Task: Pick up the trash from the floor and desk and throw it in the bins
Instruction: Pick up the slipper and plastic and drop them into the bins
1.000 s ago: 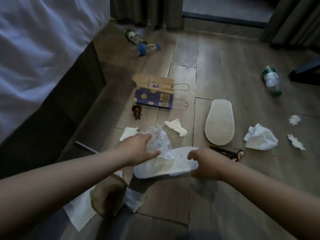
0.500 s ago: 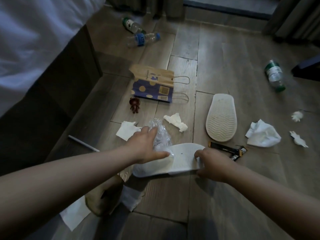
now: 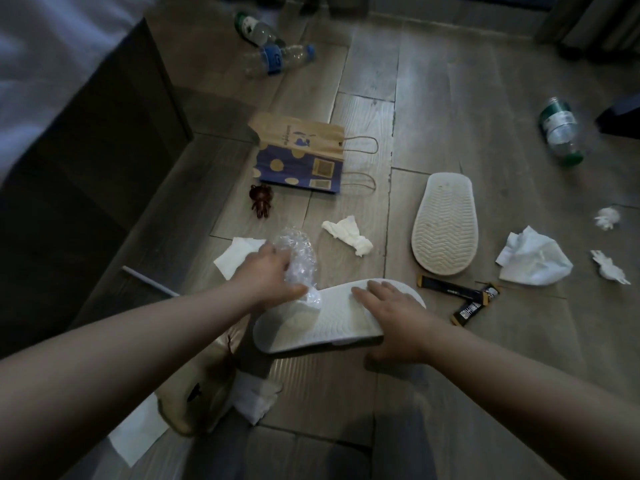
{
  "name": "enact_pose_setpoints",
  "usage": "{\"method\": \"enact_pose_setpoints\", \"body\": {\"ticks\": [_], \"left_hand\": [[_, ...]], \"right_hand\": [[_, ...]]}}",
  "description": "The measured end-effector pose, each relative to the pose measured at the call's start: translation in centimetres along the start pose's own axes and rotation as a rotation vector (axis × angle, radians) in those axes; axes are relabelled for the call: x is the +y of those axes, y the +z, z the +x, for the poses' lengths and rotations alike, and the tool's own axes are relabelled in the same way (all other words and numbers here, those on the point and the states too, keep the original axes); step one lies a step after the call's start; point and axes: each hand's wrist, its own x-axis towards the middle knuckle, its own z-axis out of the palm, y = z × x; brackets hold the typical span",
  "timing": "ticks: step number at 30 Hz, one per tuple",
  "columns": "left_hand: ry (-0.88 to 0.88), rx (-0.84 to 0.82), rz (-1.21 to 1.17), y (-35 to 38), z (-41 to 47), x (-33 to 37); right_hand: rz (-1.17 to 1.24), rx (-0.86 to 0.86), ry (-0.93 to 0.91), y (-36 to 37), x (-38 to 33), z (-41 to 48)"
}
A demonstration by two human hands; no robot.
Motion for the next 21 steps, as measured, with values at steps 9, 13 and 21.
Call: {"method": "enact_pose_setpoints", "body": {"ticks": [9,13,21], "left_hand": [[-0.203,-0.086,0.048,-1.9,0.1,-4.3],[-0.188,-0.171,0.052,-0.9,-0.6,-5.1],[-0.134,-0.019,0.019,-0.2,-2.8,-5.5]], "right_hand": [[-0.008,0.046,-0.050,0.8,-0.4,2.1],[0.019,0.008,-0.002,1.3,-0.3,1.7],[0.081,-0.084,0.074,2.5,0.5,-0.6]]}}
